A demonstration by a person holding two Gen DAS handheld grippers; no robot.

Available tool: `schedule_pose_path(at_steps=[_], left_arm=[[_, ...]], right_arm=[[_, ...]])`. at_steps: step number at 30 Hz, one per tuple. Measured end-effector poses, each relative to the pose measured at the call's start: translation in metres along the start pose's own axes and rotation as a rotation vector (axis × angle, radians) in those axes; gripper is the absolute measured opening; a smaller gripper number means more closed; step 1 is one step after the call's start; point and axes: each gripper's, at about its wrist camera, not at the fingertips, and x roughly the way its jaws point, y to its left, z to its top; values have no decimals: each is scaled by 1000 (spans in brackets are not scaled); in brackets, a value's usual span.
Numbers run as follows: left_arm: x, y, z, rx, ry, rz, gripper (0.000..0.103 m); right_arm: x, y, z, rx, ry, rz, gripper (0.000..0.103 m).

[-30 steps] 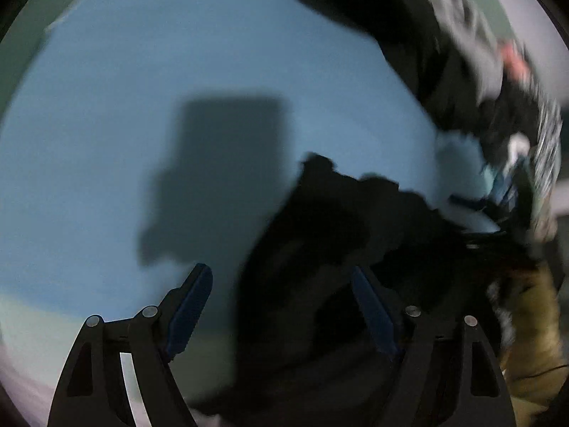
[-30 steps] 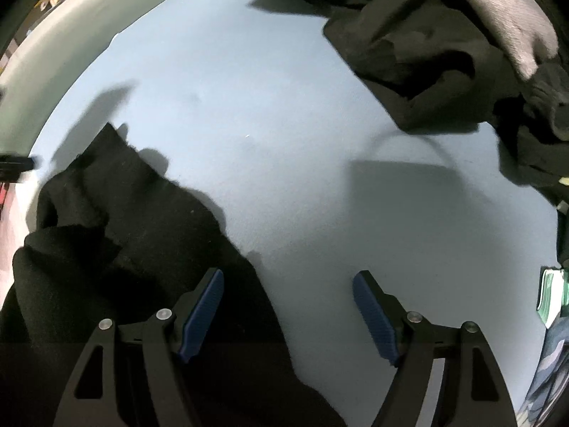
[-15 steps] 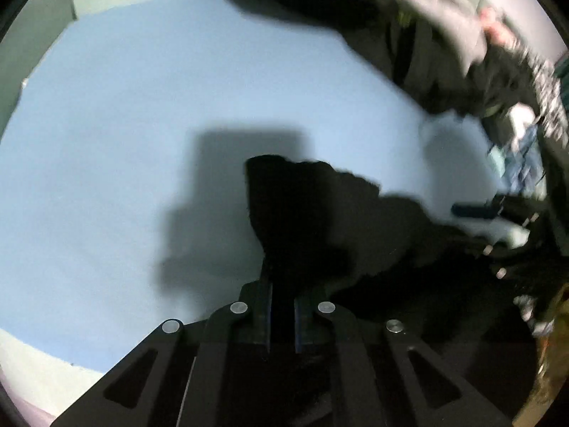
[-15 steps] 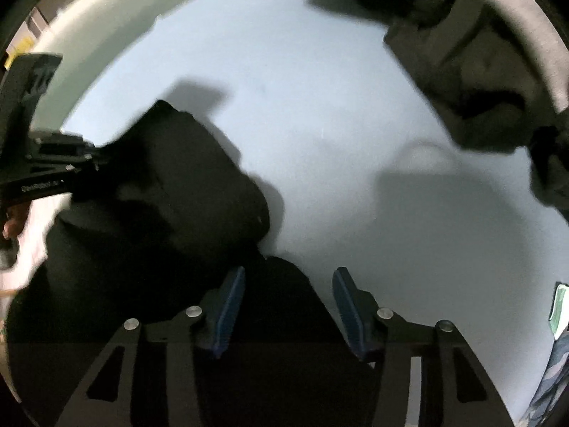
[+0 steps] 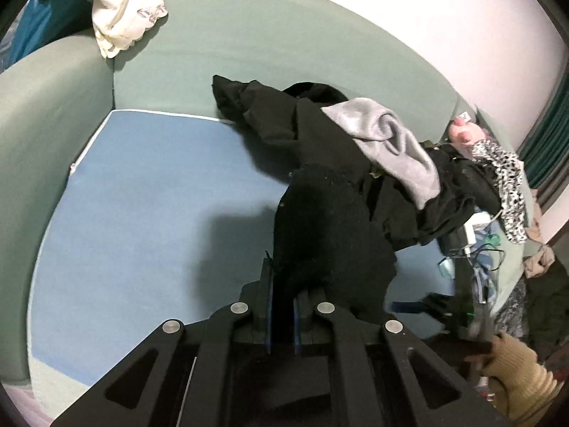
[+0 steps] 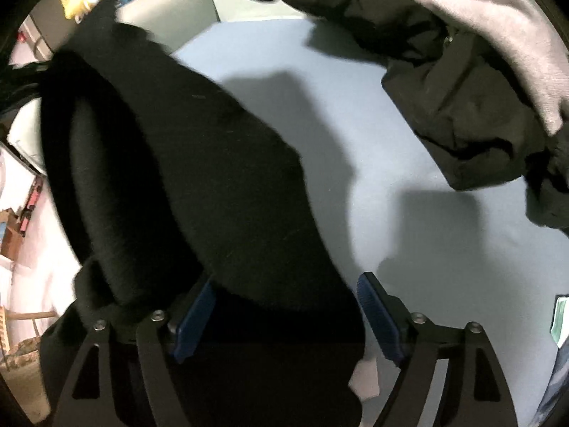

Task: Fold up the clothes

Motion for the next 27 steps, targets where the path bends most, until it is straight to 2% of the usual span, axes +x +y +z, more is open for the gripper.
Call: schedule_pose_path(at_steps=[1, 2, 3, 4, 7, 9, 10, 13, 15, 17, 18, 19, 20, 21, 22, 23, 24, 25, 27], left_arm=[[-2, -1, 0, -3, -1, -2, 8], [-2, -2, 1, -4, -3, -2, 8], [-4, -3, 3, -4, -9, 1, 8], [-5, -2, 6, -6, -16, 6, 8], [-5, 4, 27, -41, -66, 37, 8], [-11, 10, 51, -81, -116, 39, 8], [-16, 11, 69, -90, -148, 36, 8], [-28, 6, 120, -92, -271, 23, 8], [-34, -2, 158, -88, -361, 8, 8], [-19, -7, 192, -106, -380, 26, 8], [-5, -8, 205, -126, -363, 50, 9], [11, -8, 218, -149, -340, 78, 10], [35, -6, 231, -184, -294, 120, 16], [52, -1, 238, -211, -249, 160, 27], [68, 3, 244, -238, -204, 199, 36], [83, 8, 249, -263, -167, 228, 51], [85, 15, 246, -283, -166, 211, 59], [86, 23, 243, -305, -171, 187, 61], [72, 46, 227, -360, -228, 88, 75]], right_arm=[[10, -4, 1, 23, 28, 31, 83], [17, -6, 0, 41, 49, 63, 76], [22, -5, -1, 41, 62, 91, 39], [18, -1, 2, 6, 46, 63, 25], [-1, 8, 17, -82, -19, -38, 12], [-37, -5, 46, -45, -128, -110, 11], [-65, -15, 68, -19, -212, -159, 11], [-132, -24, 119, -17, -389, -255, 11], [-169, -29, 151, -24, -472, -317, 11], [-186, -39, 175, 0, -513, -381, 11], [-189, -47, 187, 21, -519, -413, 12], [-193, -55, 200, 42, -525, -446, 19], [-191, -67, 208, 86, -524, -458, 30], [-189, -81, 216, 133, -521, -466, 52], [-187, -96, 216, 191, -524, -461, 69], [-183, -104, 216, 235, -522, -445, 73], [-178, -116, 214, 272, -517, -416, 77], [-172, -122, 207, 288, -514, -393, 79], [-165, -140, 181, 284, -516, -380, 82]])
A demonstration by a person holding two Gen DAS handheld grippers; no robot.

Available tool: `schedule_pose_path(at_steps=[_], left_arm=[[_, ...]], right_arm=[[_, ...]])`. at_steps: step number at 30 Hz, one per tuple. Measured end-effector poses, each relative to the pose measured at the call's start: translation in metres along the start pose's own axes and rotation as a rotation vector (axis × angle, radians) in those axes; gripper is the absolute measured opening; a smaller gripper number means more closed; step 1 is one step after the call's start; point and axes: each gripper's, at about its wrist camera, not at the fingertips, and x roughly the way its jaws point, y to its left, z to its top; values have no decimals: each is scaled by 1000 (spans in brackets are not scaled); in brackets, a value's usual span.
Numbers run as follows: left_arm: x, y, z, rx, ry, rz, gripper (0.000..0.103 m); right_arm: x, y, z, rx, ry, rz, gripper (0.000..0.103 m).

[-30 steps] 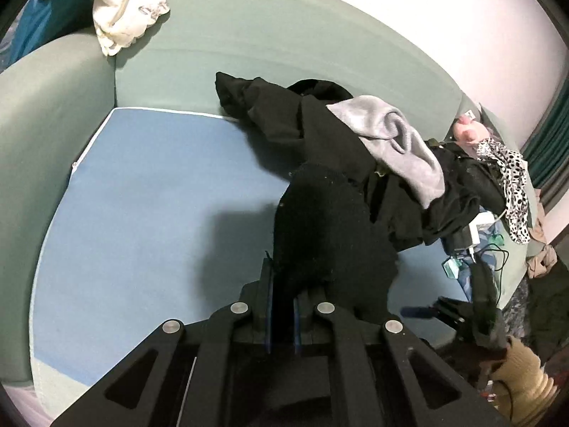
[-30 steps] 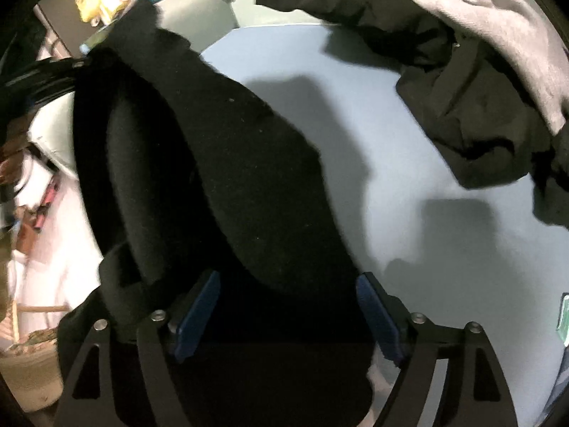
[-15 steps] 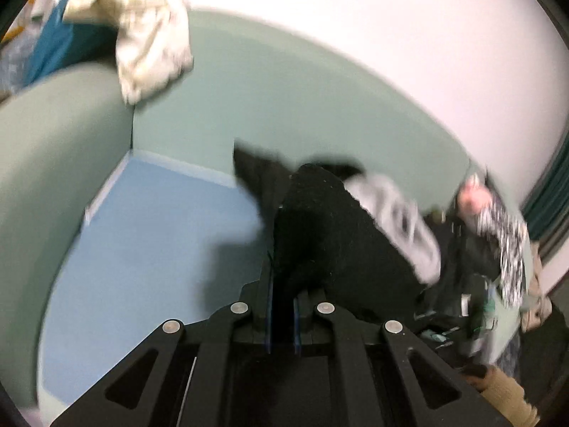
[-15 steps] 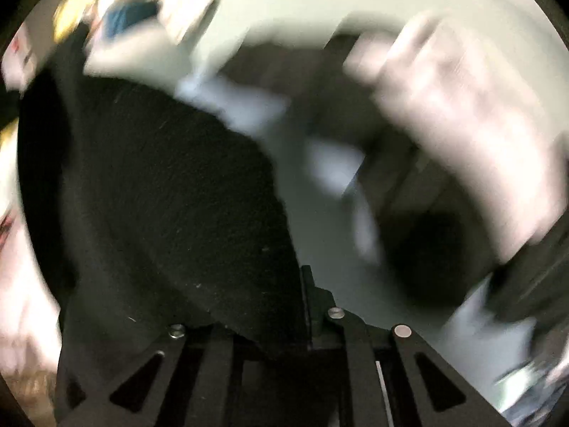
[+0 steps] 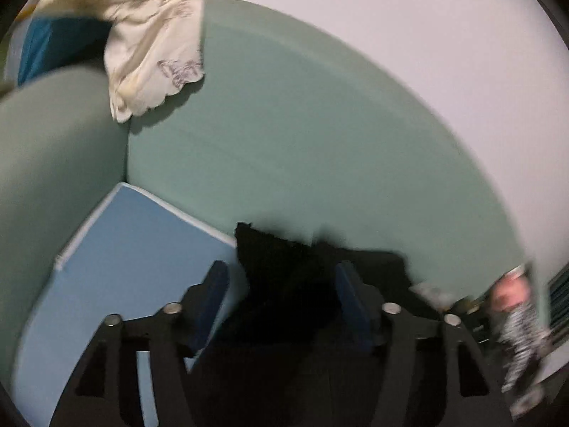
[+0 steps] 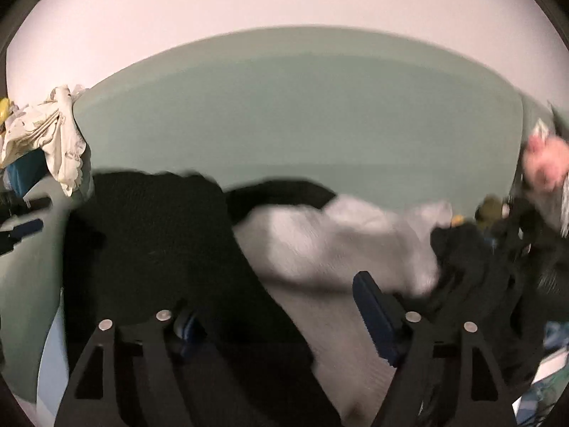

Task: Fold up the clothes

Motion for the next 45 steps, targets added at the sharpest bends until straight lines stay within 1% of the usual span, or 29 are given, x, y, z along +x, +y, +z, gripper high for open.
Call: schedule_pose_path(at_steps=[1, 2, 3, 4, 5, 6, 8, 9, 10, 11, 14, 16, 17, 19, 20, 21, 23, 25, 27, 29, 30, 31, 33, 34, 38, 41, 42, 43, 45], left_arm=[[-11, 18, -3, -32, -14, -30, 79], [-22, 34, -8, -48, -23, -29, 79], [-33, 50, -14, -58, -28, -21, 79], [-43, 64, -25, -44, -23, 19, 79], [-53, 78, -35, -30, -17, 60, 79], [-62, 91, -46, -14, -10, 97, 79], [-74, 112, -84, 46, 44, 123, 79], [-80, 122, -108, 80, 81, 127, 79], [-87, 132, -133, 104, 122, 123, 79], [-93, 143, -166, 84, 176, 75, 79], [-94, 161, -236, -53, 330, -111, 79], [-83, 167, -270, -121, 427, -160, 78], [-75, 167, -289, -143, 468, -162, 78], [-63, 167, -310, -203, 509, -153, 78], [-52, 167, -320, -248, 541, -136, 77], [-48, 166, -326, -269, 547, -121, 77], [-38, 156, -326, -267, 535, -79, 76], [-33, 141, -324, -237, 523, -31, 68], [-22, 125, -323, -188, 530, 50, 51], [-13, 112, -326, -142, 532, 128, 41], [-12, 108, -327, -127, 524, 145, 35], [-14, 106, -328, -121, 520, 140, 31], [-17, 103, -330, -109, 513, 129, 10], [-19, 104, -330, -108, 507, 123, 9], [-36, 117, -333, -132, 504, 108, 6], [-53, 131, -334, -151, 514, 100, 6], [-58, 136, -335, -174, 524, 86, 6], [-62, 141, -335, -201, 531, 69, 6], [-70, 148, -336, -241, 537, 42, 6]], right_arm=[[6, -12, -6, -4, 0, 6, 86], [13, -24, -12, -7, 1, 13, 86], [7, -22, -28, -4, 3, 39, 86], [-3, -33, -47, 5, 20, 71, 86], [-13, -41, -57, 16, 32, 87, 87], [-27, -46, -78, 24, 50, 87, 87], [-52, -51, -125, 23, 87, 85, 87], [-73, -36, -153, 14, 106, 84, 87], [-75, -33, -176, 3, 141, 94, 86], [-79, -29, -200, 0, 190, 113, 86], [-80, -16, -254, 46, 323, 193, 85], [-77, 0, -277, 68, 386, 268, 84], [-74, 12, -285, 72, 414, 308, 84], [-58, 27, -292, 63, 456, 350, 85], [-51, 36, -290, 41, 462, 342, 86], [-34, 35, -287, 25, 457, 338, 86], [-20, 41, -282, 54, 475, 356, 87], [-1, 42, -275, 104, 526, 353, 91], [12, 44, -268, 141, 572, 338, 94], [11, 50, -264, 139, 588, 323, 93], [5, 53, -262, 131, 580, 329, 91], [-2, 55, -262, 120, 570, 343, 89], [-22, 63, -261, 78, 533, 375, 89], [-30, 66, -261, 50, 514, 371, 88], [-54, 81, -257, -111, 444, 291, 83], [-75, 99, -254, -206, 375, 324, 81], [-79, 108, -251, -253, 346, 331, 82], [-82, 117, -249, -301, 318, 335, 86], [-74, 138, -252, -406, 312, 312, 89]])
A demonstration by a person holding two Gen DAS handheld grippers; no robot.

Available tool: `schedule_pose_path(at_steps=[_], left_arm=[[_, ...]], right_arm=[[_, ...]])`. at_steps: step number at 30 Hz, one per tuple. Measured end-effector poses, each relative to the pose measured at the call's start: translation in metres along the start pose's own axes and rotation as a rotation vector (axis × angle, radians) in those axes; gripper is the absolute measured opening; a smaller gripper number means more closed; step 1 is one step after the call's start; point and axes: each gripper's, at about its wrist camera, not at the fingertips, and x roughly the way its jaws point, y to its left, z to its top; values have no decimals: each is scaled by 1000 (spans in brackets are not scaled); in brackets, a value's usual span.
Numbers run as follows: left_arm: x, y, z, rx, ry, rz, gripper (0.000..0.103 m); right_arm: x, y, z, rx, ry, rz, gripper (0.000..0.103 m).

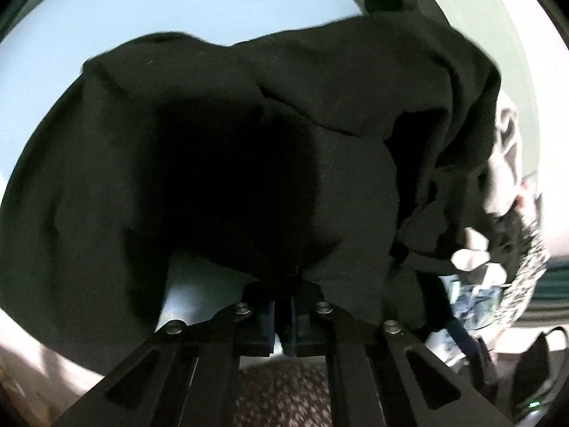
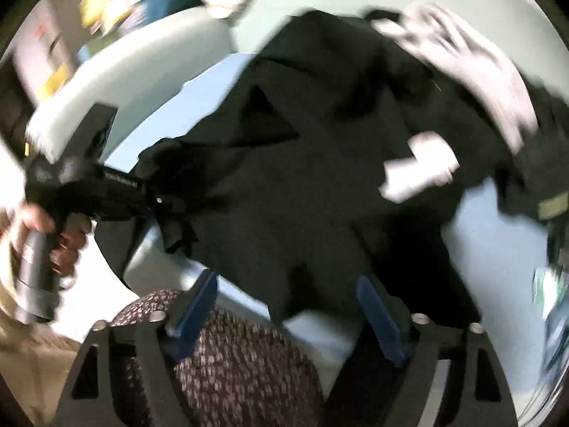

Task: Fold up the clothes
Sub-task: 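Lift and shake out the black garment with both grippers over the cushion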

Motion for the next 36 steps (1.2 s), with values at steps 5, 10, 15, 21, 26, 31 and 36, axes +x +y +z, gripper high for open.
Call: schedule_pose_path(at_steps=[5, 10, 15, 21, 26, 31, 36], left_arm=[[-16, 1, -6, 49, 11, 17, 6], [-39, 5, -19, 94, 77, 20, 5], [-67, 32, -17, 110, 121, 115, 2], [-118, 26, 15, 124, 13, 233, 65], [-105, -73, 54, 375, -98, 286, 72], [-56, -187, 99, 673, -274, 346, 72], [15, -263, 123, 987, -365, 474, 73]], right_arm=[[60, 0, -4, -46, 222, -63, 65], [53, -12, -16, 4, 353, 151, 34], [-19, -42, -9, 14, 148, 156, 54], [-35, -104, 25, 205, 59, 48, 82], [49, -127, 50, 472, 215, 173, 82], [60, -160, 66, 599, 142, 159, 9], [-16, -200, 88, 575, -120, 206, 7]])
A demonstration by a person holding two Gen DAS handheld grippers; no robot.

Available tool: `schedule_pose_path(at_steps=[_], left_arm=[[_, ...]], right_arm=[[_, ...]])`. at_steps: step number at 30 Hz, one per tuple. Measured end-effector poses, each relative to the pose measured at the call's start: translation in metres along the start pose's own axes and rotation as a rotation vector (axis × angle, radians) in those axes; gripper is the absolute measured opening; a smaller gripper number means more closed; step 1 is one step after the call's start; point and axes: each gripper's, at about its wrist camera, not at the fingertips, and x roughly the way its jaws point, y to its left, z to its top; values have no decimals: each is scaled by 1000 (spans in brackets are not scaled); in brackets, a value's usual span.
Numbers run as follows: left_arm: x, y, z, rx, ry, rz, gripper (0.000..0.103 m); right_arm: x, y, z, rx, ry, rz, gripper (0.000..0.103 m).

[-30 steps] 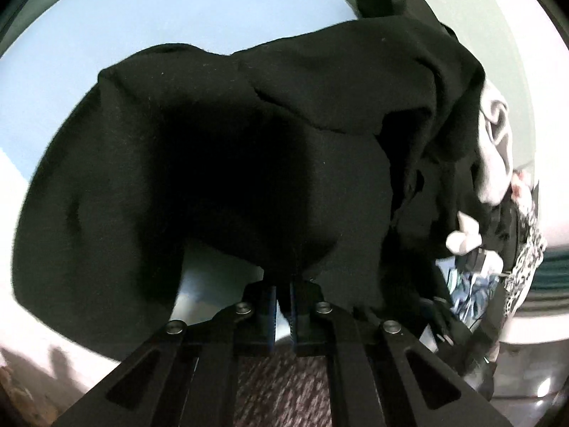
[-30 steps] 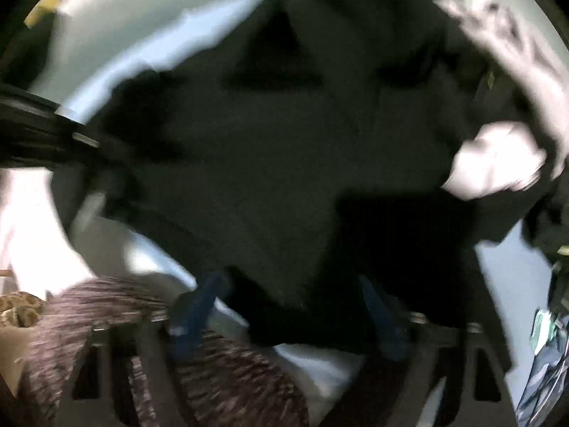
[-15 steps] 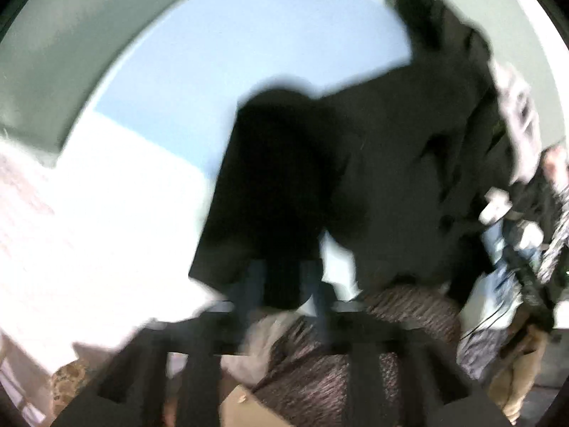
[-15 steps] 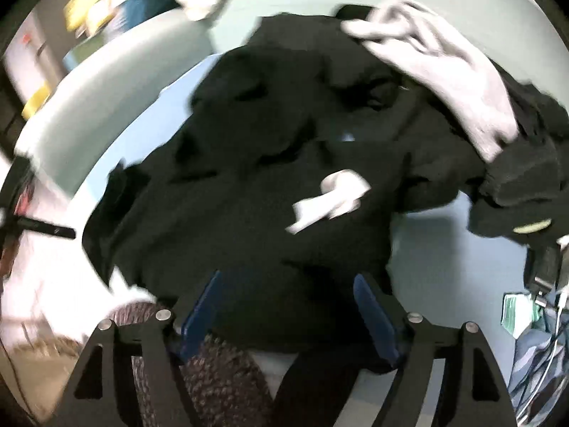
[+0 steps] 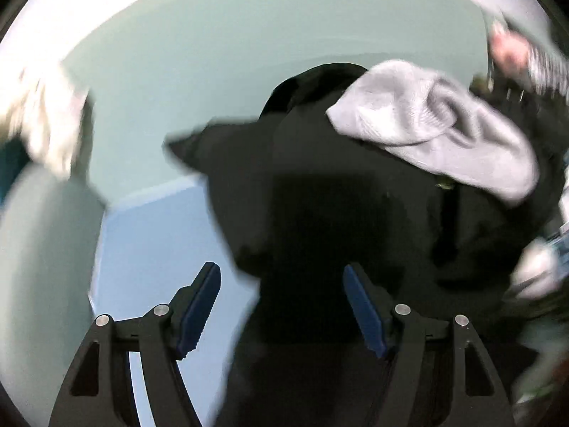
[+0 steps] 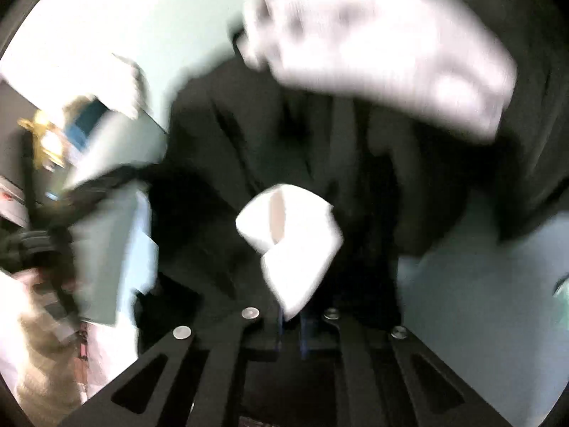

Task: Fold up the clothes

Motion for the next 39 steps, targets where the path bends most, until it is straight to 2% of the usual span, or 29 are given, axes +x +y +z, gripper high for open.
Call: schedule_pose_path(at_steps=[1, 2, 3, 4, 6, 9, 10, 12, 13, 14, 17, 18, 20, 22, 23, 24, 26, 28, 29, 30, 31, 32, 33, 35, 36, 38, 39], left_arm=[[10, -8, 2, 39, -1, 21, 72], [19, -15, 4, 78, -1, 41, 62], [27, -19, 6, 103, -2, 55, 19], [23, -8, 2, 66, -5, 37, 5], [16, 16, -5, -14, -14, -3, 4], [-8, 72, -1, -230, -102, -121, 1], [-18, 95, 0, -308, -144, -135, 0], [-43, 141, 2, -414, -276, 39, 0], [-49, 162, 2, -471, -304, 71, 0], [-47, 188, 2, -543, -297, 106, 0], [-24, 206, -2, -564, -227, 144, 0], [-16, 207, -5, -557, -205, 136, 0], [-8, 184, -18, -466, -207, -46, 0], [0, 160, -30, -367, -206, -216, 3], [4, 145, -34, -286, -201, -236, 17], [3, 126, -35, -200, -199, -236, 49], [3, 93, -36, -71, -202, -217, 77], [3, 64, -38, 35, -199, -200, 77], [7, 56, -37, 73, -184, -176, 72], [12, 51, -36, 92, -171, -137, 34], [16, 51, -34, 98, -153, -102, 9], [18, 53, -36, 83, -129, -70, 0], [15, 57, -38, 58, -133, -83, 0], [7, 70, -41, 9, -142, -101, 0], [0, 81, -41, -17, -156, -93, 0], [-13, 103, -38, -65, -177, -77, 0], [-20, 114, -35, -89, -187, -56, 0]], right_arm=[[-12, -2, 11, -2, -38, 7, 7], [-19, -8, 21, 15, -65, 15, 7], [-24, -14, 32, 35, -91, 24, 7], [-20, -21, 43, 66, -101, 37, 7], [-10, -35, 63, 131, -115, 65, 7], [1, -52, 84, 208, -129, 133, 7], [9, -53, 86, 220, -143, 145, 7], [17, -53, 94, 231, -168, 170, 7], [19, -53, 98, 231, -180, 180, 7], [21, -52, 103, 222, -189, 173, 7], [40, -40, 115, 219, -201, 169, 7], [40, -40, 116, 218, -204, 172, 7], [32, -41, 110, 185, -213, 168, 6], [26, -39, 99, 136, -217, 123, 4], [25, -40, 95, 120, -212, 115, 4], [23, -39, 93, 115, -209, 118, 5], [19, -39, 92, 109, -204, 127, 11], [16, -33, 92, 96, -199, 121, 22], [13, -29, 91, 79, -198, 105, 25], [9, -24, 88, 55, -196, 83, 32], [6, -19, 86, 31, -199, 58, 38], [3, -13, 84, 7, -203, 33, 40], [-2, -7, 81, -24, -205, 8, 45], [-14, 1, 73, -72, -237, -60, 63], [-20, 5, 69, -95, -254, -94, 76], [-36, 13, 60, -166, -307, -164, 76], [-41, 20, 54, -213, -315, -171, 76]])
